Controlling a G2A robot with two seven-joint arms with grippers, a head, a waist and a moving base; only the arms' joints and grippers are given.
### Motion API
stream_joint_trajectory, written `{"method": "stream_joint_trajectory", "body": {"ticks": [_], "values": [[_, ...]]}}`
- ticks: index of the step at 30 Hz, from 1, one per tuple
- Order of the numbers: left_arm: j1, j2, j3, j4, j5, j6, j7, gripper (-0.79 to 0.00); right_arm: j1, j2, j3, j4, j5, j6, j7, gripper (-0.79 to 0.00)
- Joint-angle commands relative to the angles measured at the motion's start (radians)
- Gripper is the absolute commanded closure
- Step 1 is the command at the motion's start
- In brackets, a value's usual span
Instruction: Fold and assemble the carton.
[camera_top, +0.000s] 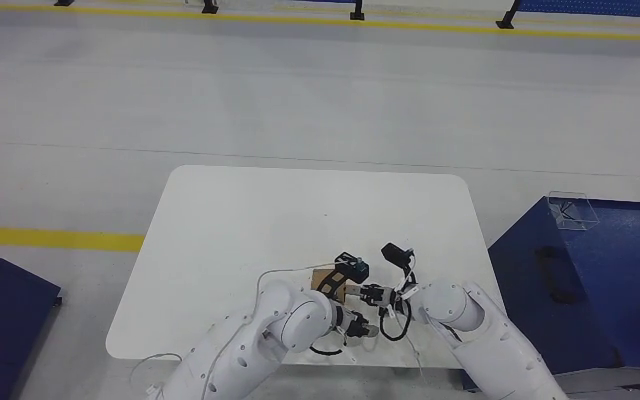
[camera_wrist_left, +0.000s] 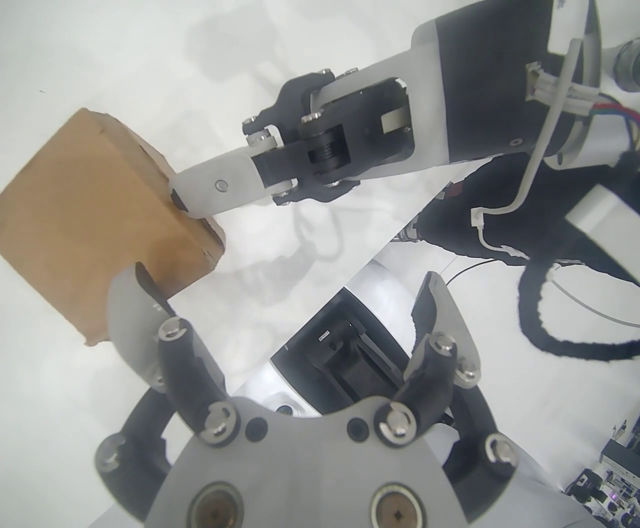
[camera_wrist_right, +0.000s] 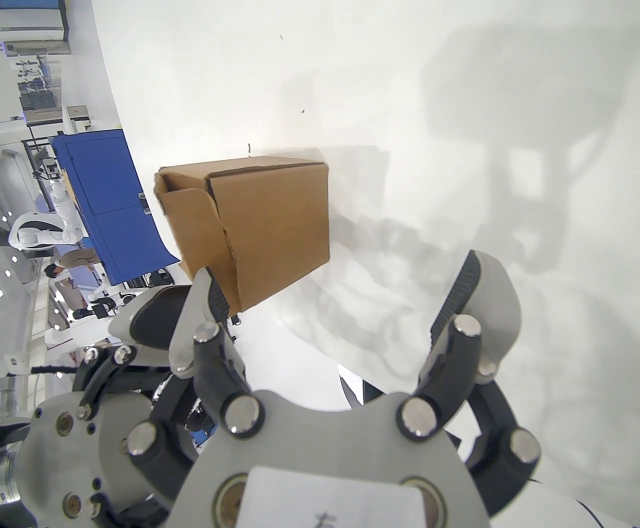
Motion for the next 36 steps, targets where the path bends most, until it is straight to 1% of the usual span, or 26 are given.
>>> {"method": "stream_joint_trajectory", "body": {"ticks": [1, 14, 22, 28, 36], "values": [[0.0, -0.002, 0.0, 0.002, 0.001, 0.0, 0.0, -0.785, 0.006, -0.003, -0.004, 0.01, 0.002, -0.001, 0.0, -0.785], [-0.016, -0.022, 0.015, 0.04, -0.004, 0.006, 0.002, -0.785, 0.028, -0.013, 0.001, 0.05, 0.03, -0.009, 0.001, -0.785], [-0.014, -0.028, 0.011, 0.044, 0.007, 0.013, -0.005, -0.785, 0.031, -0.014, 0.038, 0.025, 0.061, -0.004, -0.02, -0.785], [0.001, -0.026, -0.002, 0.028, 0.023, 0.014, -0.011, -0.785, 0.058, -0.026, 0.001, 0.032, 0.05, 0.011, -0.027, -0.785], [0.014, -0.023, -0.023, 0.015, 0.035, 0.008, -0.023, -0.785, 0.105, -0.047, -0.068, 0.083, 0.013, 0.031, -0.034, -0.785]]}}
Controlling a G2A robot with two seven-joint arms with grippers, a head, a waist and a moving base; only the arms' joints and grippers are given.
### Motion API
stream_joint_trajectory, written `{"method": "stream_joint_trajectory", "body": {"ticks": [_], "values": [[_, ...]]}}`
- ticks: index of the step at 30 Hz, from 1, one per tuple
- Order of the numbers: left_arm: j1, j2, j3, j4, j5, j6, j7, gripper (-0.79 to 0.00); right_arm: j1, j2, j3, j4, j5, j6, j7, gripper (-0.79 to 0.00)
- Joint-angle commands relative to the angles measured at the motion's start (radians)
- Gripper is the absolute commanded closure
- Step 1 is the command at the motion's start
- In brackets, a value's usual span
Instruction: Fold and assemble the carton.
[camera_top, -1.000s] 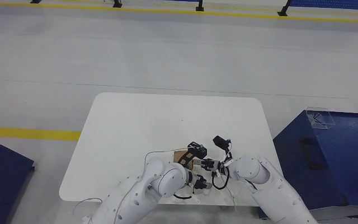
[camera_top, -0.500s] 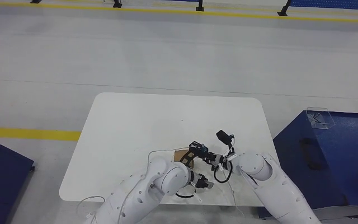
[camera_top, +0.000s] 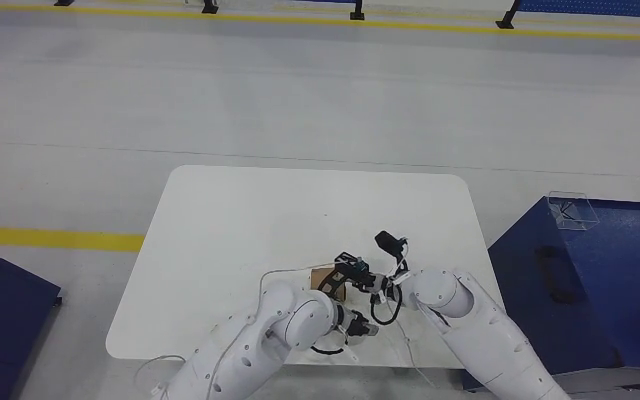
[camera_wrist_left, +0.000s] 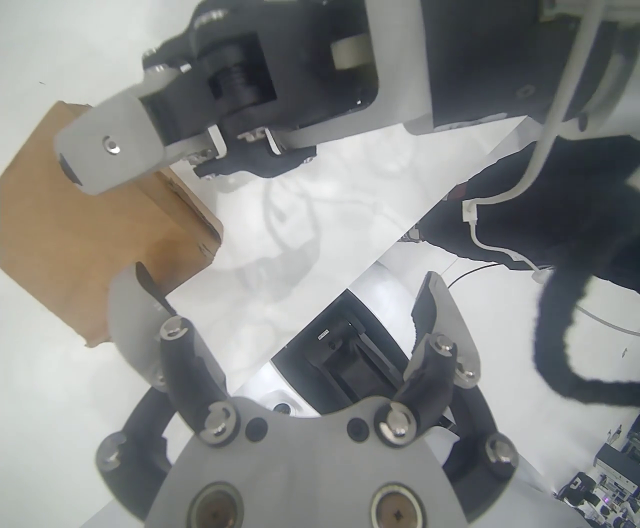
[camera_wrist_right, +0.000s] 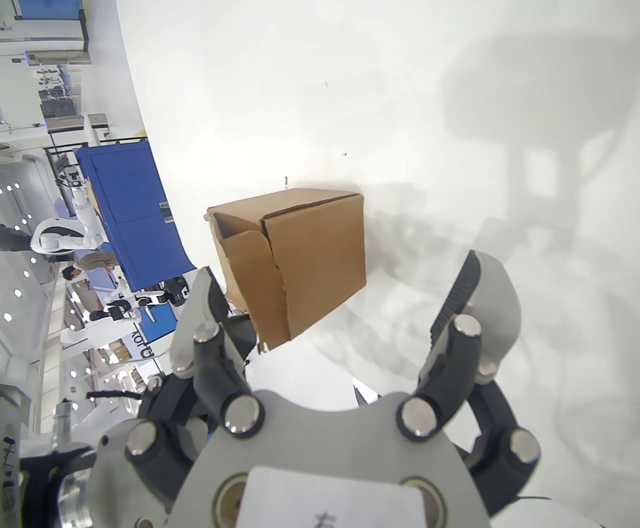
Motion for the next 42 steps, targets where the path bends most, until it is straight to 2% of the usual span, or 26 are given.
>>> {"method": "stream_joint_trajectory", "body": {"ticks": [1, 12, 18, 25, 32, 42], "values": [[0.002, 0.001, -0.005, -0.001, 0.002, -0.003, -0.003, -0.785, 0.009, -0.004, -0.017, 0.013, -0.02, 0.009, -0.006, -0.785], [0.006, -0.002, -0.021, 0.001, 0.001, -0.019, -0.008, -0.785, 0.03, -0.021, -0.031, 0.051, 0.003, 0.0, -0.007, -0.785], [0.005, -0.005, -0.026, 0.003, -0.004, -0.025, -0.01, -0.785, 0.001, -0.011, 0.033, 0.012, 0.045, -0.033, 0.007, -0.785], [-0.003, -0.009, -0.029, -0.003, -0.004, -0.029, -0.014, -0.785, -0.039, 0.011, 0.103, 0.005, -0.012, -0.026, 0.007, -0.785], [-0.021, -0.018, -0.022, 0.012, -0.004, -0.029, -0.014, -0.785, -0.051, 0.012, 0.08, -0.001, -0.069, -0.03, 0.026, -0.785], [-0.037, -0.032, -0.007, 0.046, -0.009, -0.027, -0.012, -0.785, -0.032, -0.002, 0.048, 0.015, -0.073, -0.028, 0.015, -0.785]]}}
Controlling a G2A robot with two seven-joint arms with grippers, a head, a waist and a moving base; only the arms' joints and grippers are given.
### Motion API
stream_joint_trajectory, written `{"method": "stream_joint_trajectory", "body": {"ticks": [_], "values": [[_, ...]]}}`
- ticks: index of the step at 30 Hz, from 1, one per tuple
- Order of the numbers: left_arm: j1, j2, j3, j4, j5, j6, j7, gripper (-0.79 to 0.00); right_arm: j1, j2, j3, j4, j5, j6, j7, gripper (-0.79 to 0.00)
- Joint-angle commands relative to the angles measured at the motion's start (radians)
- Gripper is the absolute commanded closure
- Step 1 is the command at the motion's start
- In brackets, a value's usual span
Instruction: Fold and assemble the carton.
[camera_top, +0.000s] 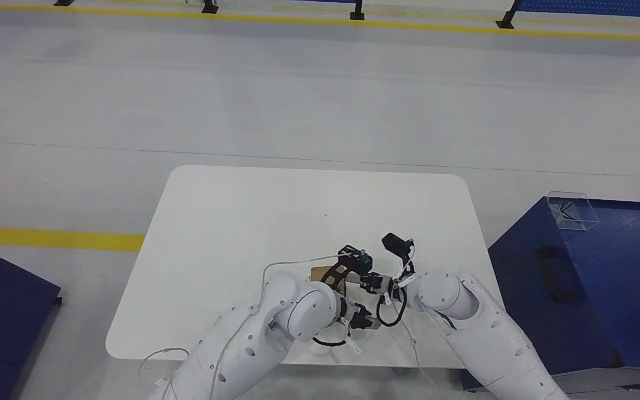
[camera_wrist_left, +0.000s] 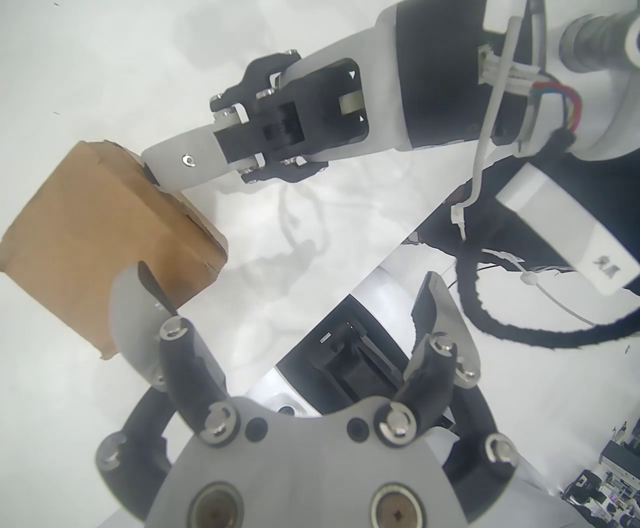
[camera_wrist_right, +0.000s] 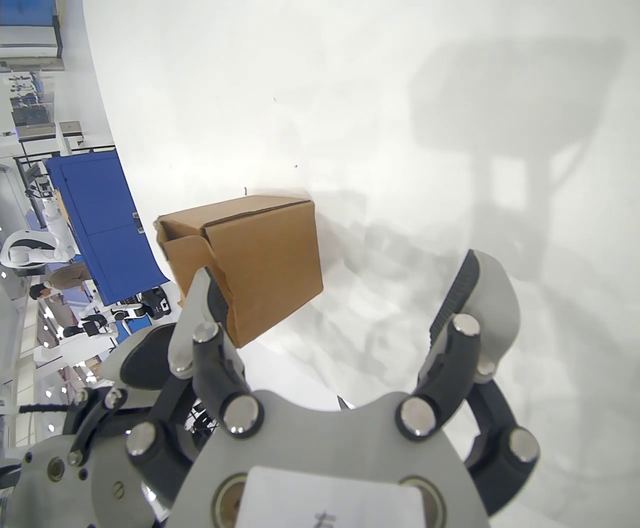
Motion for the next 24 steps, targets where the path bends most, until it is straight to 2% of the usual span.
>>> {"method": "stream_joint_trajectory", "body": {"ticks": [1, 14, 24], "values": [[-0.001, -0.002, 0.001, 0.003, 0.0, 0.0, 0.0, -0.785, 0.005, -0.003, -0.006, 0.005, -0.003, 0.001, 0.0, -0.785], [0.001, -0.01, 0.003, 0.019, 0.006, 0.001, -0.003, -0.785, 0.045, -0.029, -0.065, 0.071, 0.002, -0.013, -0.003, -0.785], [-0.003, -0.019, 0.003, 0.037, 0.005, 0.009, -0.004, -0.785, 0.031, -0.02, 0.005, 0.063, 0.029, -0.028, -0.001, -0.785]]}}
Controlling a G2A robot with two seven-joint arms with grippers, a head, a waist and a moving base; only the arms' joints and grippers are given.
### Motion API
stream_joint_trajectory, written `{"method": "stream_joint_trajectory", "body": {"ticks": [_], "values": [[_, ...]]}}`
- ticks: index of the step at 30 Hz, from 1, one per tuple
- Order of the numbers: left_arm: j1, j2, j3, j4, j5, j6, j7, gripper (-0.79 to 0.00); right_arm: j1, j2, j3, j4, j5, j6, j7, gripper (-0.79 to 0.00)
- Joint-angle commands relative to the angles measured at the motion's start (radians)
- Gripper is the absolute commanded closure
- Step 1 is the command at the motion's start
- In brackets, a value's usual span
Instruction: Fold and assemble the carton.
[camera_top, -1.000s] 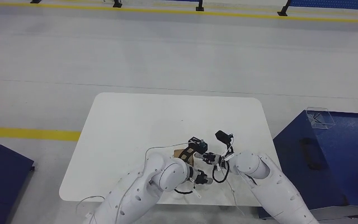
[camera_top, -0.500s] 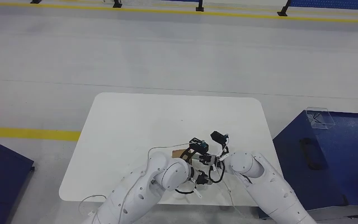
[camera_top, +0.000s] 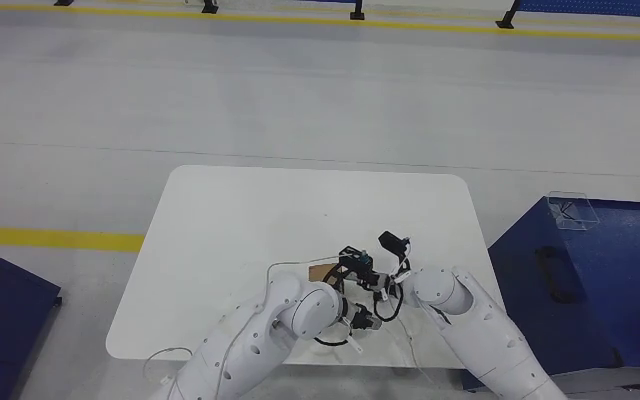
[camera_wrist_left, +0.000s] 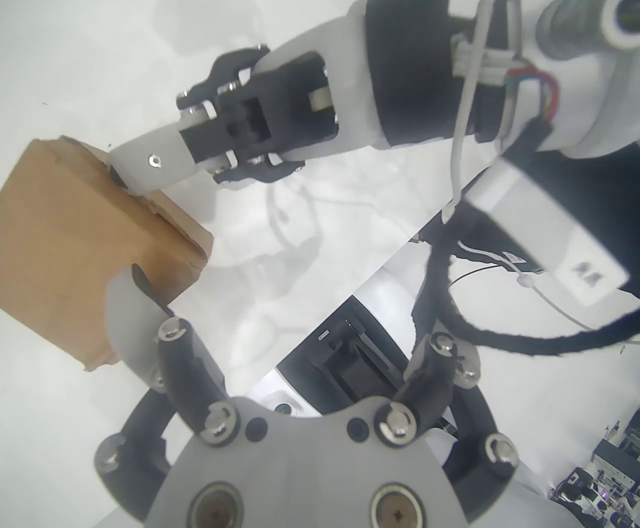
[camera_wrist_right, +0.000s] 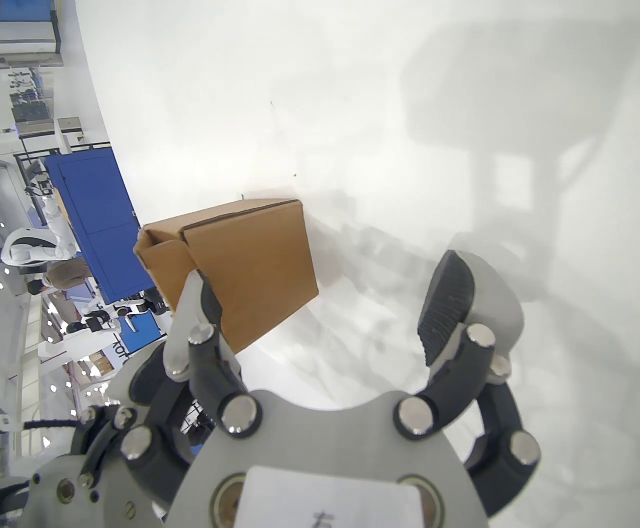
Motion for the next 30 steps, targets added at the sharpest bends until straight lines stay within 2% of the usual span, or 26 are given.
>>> {"method": "stream_joint_trajectory", "body": {"ticks": [1, 12, 25, 30], "values": [[0.001, -0.001, 0.001, 0.006, 0.002, 0.001, -0.001, -0.785, -0.009, 0.005, 0.021, -0.012, 0.002, -0.002, 0.004, -0.785], [0.011, -0.005, -0.008, 0.003, 0.007, 0.004, 0.004, -0.785, -0.015, -0.002, 0.011, -0.045, 0.002, -0.004, -0.007, -0.785], [0.112, 0.031, -0.106, -0.13, 0.043, -0.014, -0.01, -0.785, 0.033, -0.03, -0.085, -0.005, -0.076, 0.043, -0.012, -0.785], [0.135, 0.039, -0.125, -0.163, 0.051, -0.027, -0.014, -0.785, 0.039, -0.033, -0.083, 0.001, -0.077, 0.049, -0.009, -0.785]]}}
